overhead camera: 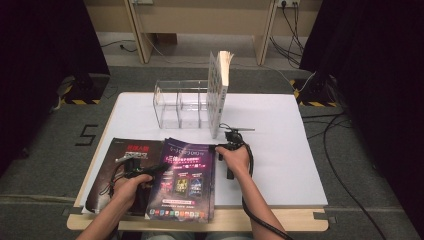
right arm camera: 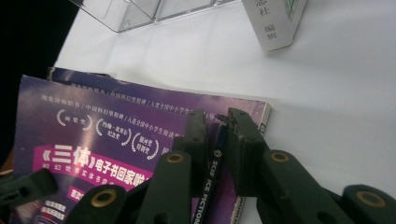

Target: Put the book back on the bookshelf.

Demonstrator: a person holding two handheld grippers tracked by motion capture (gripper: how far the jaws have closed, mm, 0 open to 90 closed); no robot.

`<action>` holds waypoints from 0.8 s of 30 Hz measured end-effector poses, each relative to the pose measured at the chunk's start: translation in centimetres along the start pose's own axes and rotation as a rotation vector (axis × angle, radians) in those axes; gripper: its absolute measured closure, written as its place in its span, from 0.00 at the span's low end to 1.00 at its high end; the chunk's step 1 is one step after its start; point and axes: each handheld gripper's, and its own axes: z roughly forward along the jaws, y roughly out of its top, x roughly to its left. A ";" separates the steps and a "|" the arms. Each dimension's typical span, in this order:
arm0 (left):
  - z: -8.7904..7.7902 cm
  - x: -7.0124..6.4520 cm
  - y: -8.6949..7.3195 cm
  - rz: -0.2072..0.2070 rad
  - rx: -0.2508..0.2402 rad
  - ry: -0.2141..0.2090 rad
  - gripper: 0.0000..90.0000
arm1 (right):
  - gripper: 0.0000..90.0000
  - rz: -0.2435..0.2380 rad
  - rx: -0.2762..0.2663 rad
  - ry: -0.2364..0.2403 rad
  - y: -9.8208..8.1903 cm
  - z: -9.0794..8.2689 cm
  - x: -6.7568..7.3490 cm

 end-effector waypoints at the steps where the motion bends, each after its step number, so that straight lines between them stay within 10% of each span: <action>1: 0.0 -0.1 0.1 0.013 0.007 0.011 0.88 | 0.90 0.002 -0.003 0.008 0.0 -0.1 0.0; 6: 0.1 -0.1 0.2 0.022 0.021 0.024 0.86 | 0.92 -0.023 -0.024 0.008 0.1 -0.2 0.5; 12: 0.1 -0.2 0.0 0.003 0.009 0.017 0.88 | 0.85 0.059 -0.033 0.061 -0.2 -0.3 -0.2; 16: 0.1 -0.2 -0.1 -0.004 0.005 0.024 0.89 | 0.82 0.093 0.090 0.149 -0.8 0.4 0.1; 24: 0.1 -0.2 -0.1 0.000 0.002 0.025 0.88 | 0.84 0.047 0.072 0.105 -1.0 0.5 0.9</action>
